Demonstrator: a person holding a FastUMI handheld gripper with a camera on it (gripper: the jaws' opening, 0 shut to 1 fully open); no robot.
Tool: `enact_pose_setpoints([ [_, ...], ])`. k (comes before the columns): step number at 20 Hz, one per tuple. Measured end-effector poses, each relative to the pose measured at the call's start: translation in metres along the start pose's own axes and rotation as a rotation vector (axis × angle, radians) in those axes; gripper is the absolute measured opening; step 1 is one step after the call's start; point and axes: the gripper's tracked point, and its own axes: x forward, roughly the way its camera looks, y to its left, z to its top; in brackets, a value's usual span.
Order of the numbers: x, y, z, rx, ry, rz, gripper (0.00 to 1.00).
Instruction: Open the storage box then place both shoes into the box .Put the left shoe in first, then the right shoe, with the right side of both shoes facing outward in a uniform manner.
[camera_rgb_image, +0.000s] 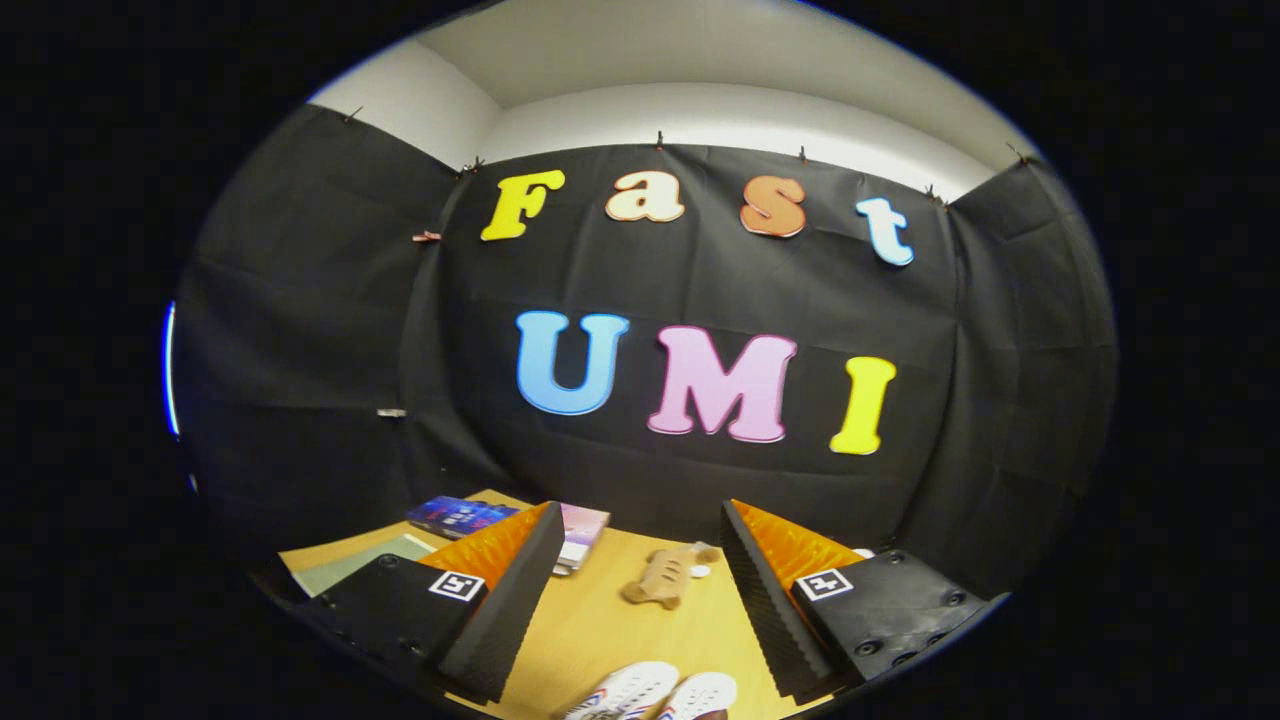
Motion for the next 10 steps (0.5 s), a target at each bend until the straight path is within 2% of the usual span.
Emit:
enact_pose_setpoints([
  [3, 0.002, 0.046, -0.012, 0.221, 0.075, 0.278, 0.98],
  [5, 0.003, 0.067, -0.025, 0.385, 0.150, 0.430, 0.99],
  [10, 0.008, 0.105, -0.091, 0.822, 0.471, 0.670, 0.97],
])
